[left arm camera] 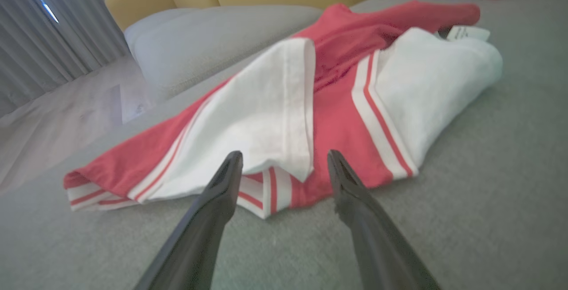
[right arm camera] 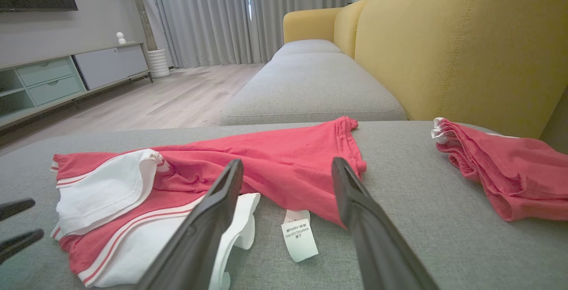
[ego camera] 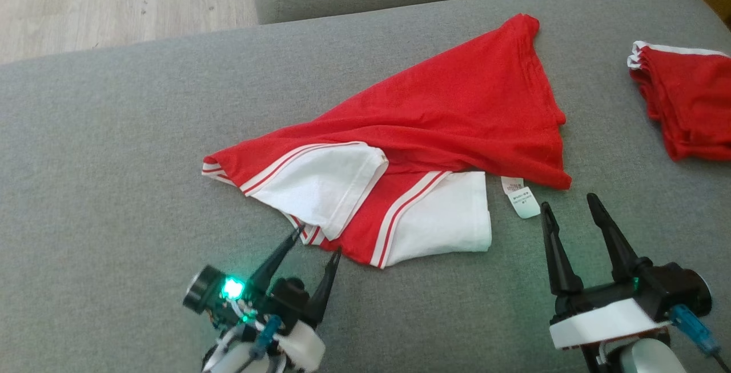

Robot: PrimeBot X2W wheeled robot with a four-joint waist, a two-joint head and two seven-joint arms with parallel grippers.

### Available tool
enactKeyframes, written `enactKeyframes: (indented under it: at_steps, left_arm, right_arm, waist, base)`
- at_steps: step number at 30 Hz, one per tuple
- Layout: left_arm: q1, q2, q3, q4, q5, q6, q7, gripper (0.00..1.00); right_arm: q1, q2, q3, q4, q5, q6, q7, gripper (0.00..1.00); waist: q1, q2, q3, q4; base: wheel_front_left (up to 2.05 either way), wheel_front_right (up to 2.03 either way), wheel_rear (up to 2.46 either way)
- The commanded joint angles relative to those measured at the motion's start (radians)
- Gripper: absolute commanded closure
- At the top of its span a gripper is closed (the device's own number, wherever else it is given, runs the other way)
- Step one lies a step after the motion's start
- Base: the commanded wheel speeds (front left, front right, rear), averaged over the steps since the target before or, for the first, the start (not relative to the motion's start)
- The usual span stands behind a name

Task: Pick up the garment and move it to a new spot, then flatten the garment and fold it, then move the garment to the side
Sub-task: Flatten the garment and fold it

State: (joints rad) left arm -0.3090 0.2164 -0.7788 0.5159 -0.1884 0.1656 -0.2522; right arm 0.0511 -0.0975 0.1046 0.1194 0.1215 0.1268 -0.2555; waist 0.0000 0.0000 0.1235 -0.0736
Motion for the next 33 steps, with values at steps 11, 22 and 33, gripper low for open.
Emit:
enactKeyframes:
  at_steps: [11, 22, 33]
  left_arm:
    - [-0.096, -0.073, 0.033, 0.185, -0.058, -0.081, -0.004, 0.00]
    - [-0.117, -0.120, 0.091, 0.225, -0.150, -0.156, -0.009, 0.00]
    - [-0.138, -0.131, 0.120, 0.253, -0.167, -0.187, -0.009, 1.00]
  right_arm:
    - [-0.029, -0.035, 0.031, -0.025, 0.000, 0.004, -0.006, 0.00]
    - [-0.030, -0.037, 0.035, -0.020, -0.004, 0.004, -0.006, 0.00]
    - [-0.036, -0.031, 0.032, -0.023, -0.007, 0.004, -0.006, 0.00]
  waist:
    - [0.0000, 0.0000, -0.008, -0.015]
    - [0.0000, 0.0000, -0.007, -0.030]
    - [0.0000, 0.0000, 0.005, -0.037]
  base:
    - [0.00, 0.00, 0.00]
    - [0.00, 0.00, 0.00]
    - [0.00, 0.00, 0.00]
